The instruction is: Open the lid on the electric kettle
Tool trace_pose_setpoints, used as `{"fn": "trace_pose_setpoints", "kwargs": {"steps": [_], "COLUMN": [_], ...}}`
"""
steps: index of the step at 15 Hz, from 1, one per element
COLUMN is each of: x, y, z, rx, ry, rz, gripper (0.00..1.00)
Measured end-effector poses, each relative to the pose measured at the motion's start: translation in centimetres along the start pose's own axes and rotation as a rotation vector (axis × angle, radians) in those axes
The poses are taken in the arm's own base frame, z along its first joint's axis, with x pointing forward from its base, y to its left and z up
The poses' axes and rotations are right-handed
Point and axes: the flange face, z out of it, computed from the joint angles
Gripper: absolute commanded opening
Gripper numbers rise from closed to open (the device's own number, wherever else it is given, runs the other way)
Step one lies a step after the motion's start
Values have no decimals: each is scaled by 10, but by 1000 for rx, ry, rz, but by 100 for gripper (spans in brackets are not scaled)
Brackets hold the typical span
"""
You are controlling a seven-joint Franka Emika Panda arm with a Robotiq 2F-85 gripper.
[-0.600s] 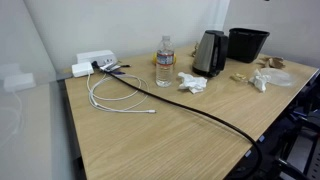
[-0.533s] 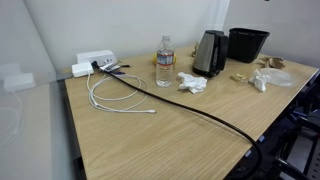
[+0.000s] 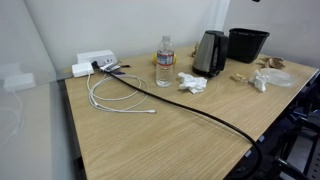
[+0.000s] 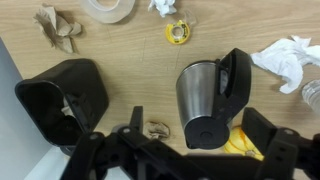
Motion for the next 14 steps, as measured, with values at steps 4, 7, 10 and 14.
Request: {"fn": "trace_pose_setpoints", "kwargs": {"steps": [4,7,10,14], "x": [15,36,60,80], "y": [-29,-39,-44,-51], "z": [-2,7,15,32], "rx": [-6,9,9,-17], "ry": [12,-1,6,33], "rz": [-3,19,46,83], "gripper": [60,38,18,0]}}
